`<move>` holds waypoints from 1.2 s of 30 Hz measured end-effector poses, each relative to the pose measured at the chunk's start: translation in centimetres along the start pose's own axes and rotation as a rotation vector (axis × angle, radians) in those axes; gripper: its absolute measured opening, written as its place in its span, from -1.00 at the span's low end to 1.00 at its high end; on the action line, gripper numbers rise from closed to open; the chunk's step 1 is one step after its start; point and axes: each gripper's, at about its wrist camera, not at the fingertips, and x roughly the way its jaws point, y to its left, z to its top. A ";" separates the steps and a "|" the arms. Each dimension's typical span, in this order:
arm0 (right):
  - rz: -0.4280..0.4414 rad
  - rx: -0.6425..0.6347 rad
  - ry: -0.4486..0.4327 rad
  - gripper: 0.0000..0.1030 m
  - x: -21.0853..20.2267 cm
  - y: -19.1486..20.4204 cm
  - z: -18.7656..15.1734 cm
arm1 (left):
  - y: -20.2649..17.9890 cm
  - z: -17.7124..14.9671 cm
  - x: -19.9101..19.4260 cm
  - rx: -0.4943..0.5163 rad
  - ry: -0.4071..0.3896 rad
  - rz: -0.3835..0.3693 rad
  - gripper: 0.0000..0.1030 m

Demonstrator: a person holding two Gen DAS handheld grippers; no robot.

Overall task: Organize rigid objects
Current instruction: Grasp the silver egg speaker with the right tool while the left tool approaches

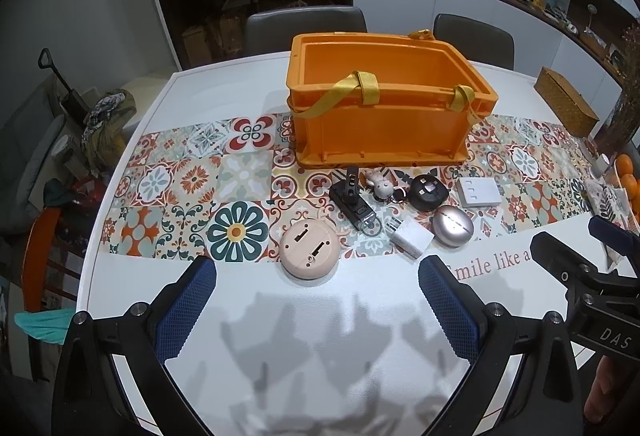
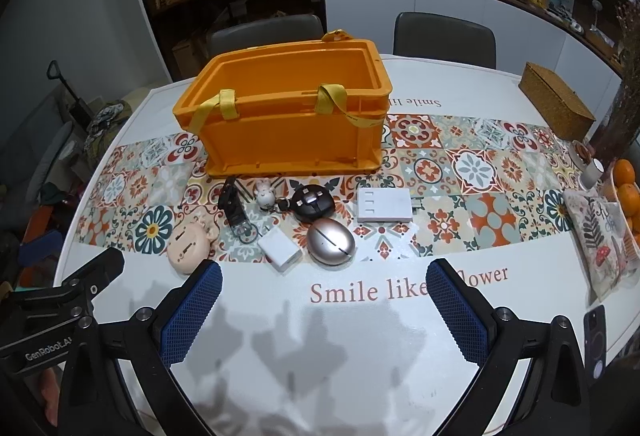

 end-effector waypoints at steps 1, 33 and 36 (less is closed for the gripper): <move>-0.001 0.000 0.004 0.99 0.2 -0.1 0.0 | 0.0 0.0 0.1 -0.002 0.004 -0.003 1.00; 0.056 -0.053 0.181 0.71 12.6 -2.3 0.4 | -3.1 0.5 9.8 -0.067 0.143 0.079 1.00; 0.058 -0.064 0.204 0.67 13.7 -2.4 0.3 | -3.5 0.4 10.7 -0.060 0.161 0.079 1.00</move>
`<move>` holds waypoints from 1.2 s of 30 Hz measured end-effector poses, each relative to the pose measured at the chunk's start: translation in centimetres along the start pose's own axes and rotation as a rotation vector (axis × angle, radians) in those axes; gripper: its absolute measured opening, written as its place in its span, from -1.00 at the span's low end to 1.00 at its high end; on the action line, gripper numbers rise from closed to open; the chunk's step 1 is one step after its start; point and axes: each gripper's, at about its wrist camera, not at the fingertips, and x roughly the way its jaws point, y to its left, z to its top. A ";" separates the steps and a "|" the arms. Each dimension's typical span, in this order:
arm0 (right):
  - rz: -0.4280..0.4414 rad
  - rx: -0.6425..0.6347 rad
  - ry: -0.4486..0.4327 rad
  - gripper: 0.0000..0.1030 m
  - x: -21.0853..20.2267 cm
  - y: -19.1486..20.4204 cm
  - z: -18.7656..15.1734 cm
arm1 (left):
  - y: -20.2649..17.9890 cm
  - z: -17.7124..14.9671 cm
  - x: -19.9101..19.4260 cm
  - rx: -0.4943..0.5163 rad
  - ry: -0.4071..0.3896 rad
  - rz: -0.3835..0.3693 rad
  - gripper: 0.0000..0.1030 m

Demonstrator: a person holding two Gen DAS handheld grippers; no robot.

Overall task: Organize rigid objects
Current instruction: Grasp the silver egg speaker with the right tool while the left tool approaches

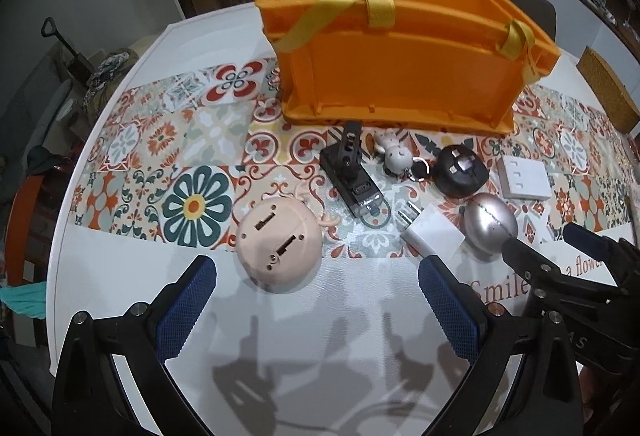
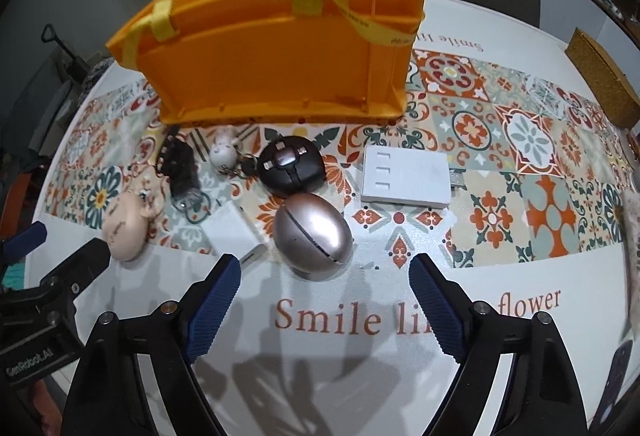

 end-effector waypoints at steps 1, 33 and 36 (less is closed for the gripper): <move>-0.003 -0.005 0.009 0.64 0.4 0.0 0.0 | -0.2 0.0 0.2 0.005 0.004 0.002 1.00; -0.028 -0.138 0.068 0.13 6.7 1.9 1.5 | -0.9 0.1 3.9 0.013 0.083 0.008 1.00; -0.020 -0.125 0.079 0.13 6.6 1.7 1.4 | -0.5 -0.1 3.7 0.007 0.081 -0.007 1.00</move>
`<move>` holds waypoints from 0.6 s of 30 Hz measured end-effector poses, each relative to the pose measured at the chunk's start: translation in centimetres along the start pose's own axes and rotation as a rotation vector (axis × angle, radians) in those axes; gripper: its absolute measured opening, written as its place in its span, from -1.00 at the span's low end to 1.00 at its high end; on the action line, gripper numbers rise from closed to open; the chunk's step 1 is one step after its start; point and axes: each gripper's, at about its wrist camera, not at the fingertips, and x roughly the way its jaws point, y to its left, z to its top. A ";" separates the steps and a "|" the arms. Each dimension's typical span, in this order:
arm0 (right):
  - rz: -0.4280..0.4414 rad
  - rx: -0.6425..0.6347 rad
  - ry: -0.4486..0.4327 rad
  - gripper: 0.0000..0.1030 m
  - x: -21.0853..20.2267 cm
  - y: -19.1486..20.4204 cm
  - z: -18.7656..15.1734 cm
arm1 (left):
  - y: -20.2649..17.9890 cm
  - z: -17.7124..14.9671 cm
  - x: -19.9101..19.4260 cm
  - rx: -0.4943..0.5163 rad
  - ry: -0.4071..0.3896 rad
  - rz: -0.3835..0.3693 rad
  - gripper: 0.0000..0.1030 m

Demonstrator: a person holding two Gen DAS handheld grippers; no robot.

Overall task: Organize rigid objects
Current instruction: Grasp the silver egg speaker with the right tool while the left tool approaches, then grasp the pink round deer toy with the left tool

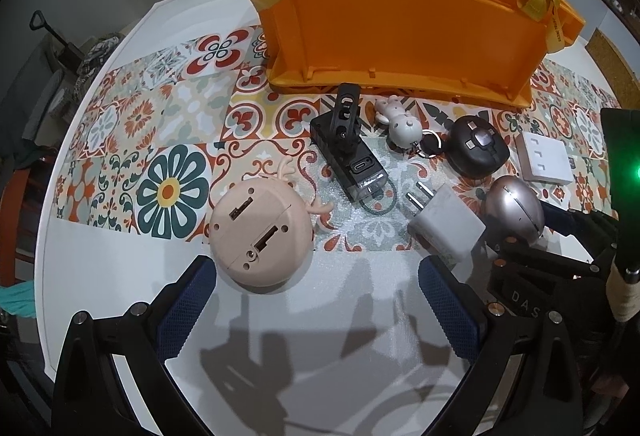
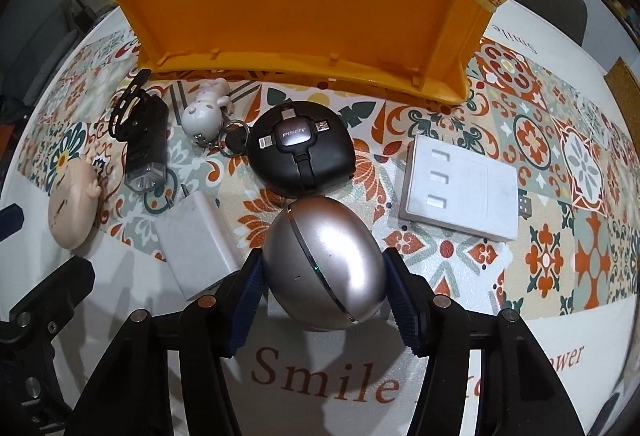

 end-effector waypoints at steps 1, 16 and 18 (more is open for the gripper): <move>0.002 0.007 -0.001 0.13 -0.2 -0.1 -0.1 | 0.2 -0.1 -0.1 -0.002 -0.004 -0.004 1.00; -0.008 0.054 -0.082 0.13 -5.9 1.6 -1.0 | 4.2 -0.1 -1.1 -0.065 -0.040 -0.081 1.00; -0.002 0.057 -0.086 0.13 -6.3 2.0 -1.0 | 4.6 0.1 -1.0 -0.075 -0.039 -0.079 1.00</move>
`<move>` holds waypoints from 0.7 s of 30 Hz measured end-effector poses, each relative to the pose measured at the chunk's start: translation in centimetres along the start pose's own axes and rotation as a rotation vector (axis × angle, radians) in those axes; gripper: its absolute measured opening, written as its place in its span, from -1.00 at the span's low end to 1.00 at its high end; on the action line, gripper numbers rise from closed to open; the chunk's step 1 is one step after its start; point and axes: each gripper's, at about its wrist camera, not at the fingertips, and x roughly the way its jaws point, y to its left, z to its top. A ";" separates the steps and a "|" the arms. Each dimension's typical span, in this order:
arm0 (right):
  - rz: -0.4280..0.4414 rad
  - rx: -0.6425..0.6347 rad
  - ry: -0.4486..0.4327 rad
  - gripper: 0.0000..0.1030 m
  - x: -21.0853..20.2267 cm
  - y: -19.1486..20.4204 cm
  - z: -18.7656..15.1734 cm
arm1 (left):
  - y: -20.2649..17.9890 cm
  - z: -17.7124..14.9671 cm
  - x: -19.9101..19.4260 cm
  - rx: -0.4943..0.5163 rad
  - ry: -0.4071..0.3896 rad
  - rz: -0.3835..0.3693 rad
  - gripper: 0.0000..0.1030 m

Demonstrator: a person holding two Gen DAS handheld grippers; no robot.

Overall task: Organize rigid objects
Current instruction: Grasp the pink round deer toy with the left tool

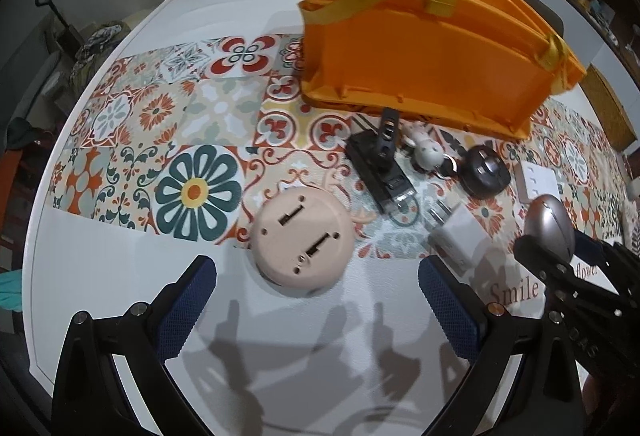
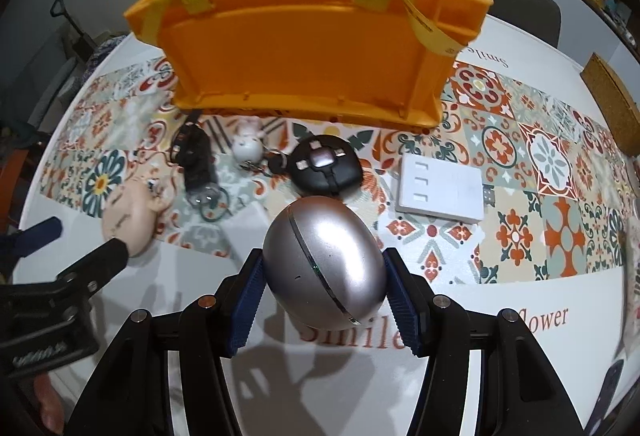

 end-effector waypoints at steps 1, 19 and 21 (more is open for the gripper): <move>0.003 0.001 -0.004 0.13 -0.1 0.2 0.1 | 0.2 0.1 0.2 -0.002 0.005 0.004 1.00; 0.005 0.047 0.058 0.13 1.9 0.2 0.2 | 0.9 1.5 5.3 0.034 0.096 0.003 1.00; 0.003 0.050 0.066 0.13 2.2 0.2 0.2 | 0.9 1.6 5.8 0.040 0.101 0.011 0.99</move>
